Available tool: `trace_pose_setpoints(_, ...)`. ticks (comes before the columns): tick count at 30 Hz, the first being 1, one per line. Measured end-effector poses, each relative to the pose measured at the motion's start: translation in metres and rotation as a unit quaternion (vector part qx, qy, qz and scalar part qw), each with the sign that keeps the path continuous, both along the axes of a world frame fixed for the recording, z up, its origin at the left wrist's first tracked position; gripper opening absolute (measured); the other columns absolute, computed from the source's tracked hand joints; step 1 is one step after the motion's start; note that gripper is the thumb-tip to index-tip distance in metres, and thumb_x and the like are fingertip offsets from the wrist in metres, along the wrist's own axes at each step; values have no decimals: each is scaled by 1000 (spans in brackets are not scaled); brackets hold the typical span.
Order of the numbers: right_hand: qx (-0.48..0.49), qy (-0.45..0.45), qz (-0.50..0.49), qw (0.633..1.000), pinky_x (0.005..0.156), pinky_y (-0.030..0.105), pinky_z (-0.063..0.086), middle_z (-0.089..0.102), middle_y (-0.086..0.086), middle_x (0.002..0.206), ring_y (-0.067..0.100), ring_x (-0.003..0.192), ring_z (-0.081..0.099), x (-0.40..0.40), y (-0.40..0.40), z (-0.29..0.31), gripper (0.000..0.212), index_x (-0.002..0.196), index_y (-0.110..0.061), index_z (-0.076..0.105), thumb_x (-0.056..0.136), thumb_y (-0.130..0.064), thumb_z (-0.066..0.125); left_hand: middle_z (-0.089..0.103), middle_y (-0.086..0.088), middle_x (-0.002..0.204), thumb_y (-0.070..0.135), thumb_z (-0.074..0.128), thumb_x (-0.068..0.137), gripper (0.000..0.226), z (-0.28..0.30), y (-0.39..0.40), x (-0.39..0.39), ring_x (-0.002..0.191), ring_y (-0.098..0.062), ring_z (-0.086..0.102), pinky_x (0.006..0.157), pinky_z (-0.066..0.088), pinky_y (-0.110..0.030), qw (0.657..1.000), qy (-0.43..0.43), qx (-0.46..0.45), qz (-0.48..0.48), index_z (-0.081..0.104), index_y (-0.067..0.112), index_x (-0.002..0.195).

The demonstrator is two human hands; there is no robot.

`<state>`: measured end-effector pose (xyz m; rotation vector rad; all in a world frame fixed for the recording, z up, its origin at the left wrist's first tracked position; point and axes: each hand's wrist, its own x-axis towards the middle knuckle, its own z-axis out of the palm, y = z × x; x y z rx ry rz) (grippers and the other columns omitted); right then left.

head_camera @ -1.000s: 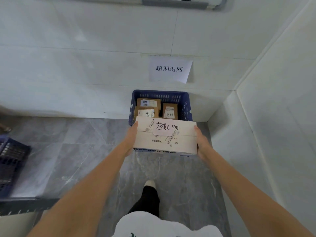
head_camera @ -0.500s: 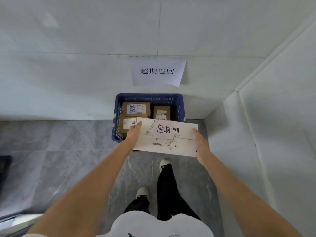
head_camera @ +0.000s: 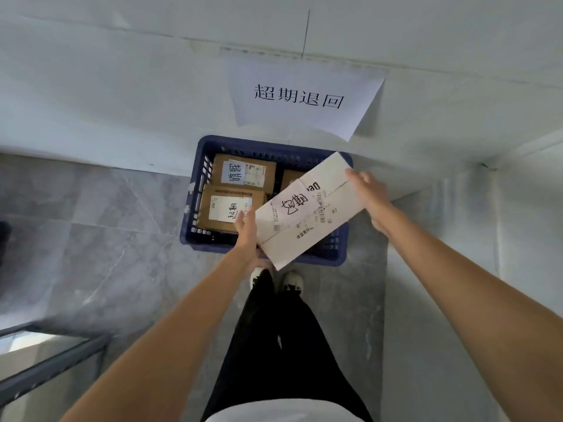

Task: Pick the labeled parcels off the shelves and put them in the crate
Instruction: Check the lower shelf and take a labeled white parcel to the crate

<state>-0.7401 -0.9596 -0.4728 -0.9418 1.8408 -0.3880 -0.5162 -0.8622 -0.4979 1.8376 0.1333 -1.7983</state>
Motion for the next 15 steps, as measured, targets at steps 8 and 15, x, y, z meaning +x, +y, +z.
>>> trace_pose_setpoints(8, -67, 70, 111, 989, 80, 33, 50, 62, 2, 103, 22, 94, 61, 11, -59, -79, 40, 117, -11, 59, 94, -45, 57, 56, -13, 116, 65, 49, 86, 63, -81, -20, -41, 88, -32, 59, 59, 50, -40, 984, 45, 76, 156, 40, 23, 133)
trace_pose_setpoints(15, 15, 99, 216, 971, 117, 40, 25, 15, 9, 160, 31, 145, 22, 37, -85, -150, 62, 148, -30, 40, 93, -58, 47, 58, -13, 125, 65, 60, 76, 71, -143, -18, -55, 104, -38, 60, 63, 56, -47, 947, 68, 138, 282, 45, 28, 135)
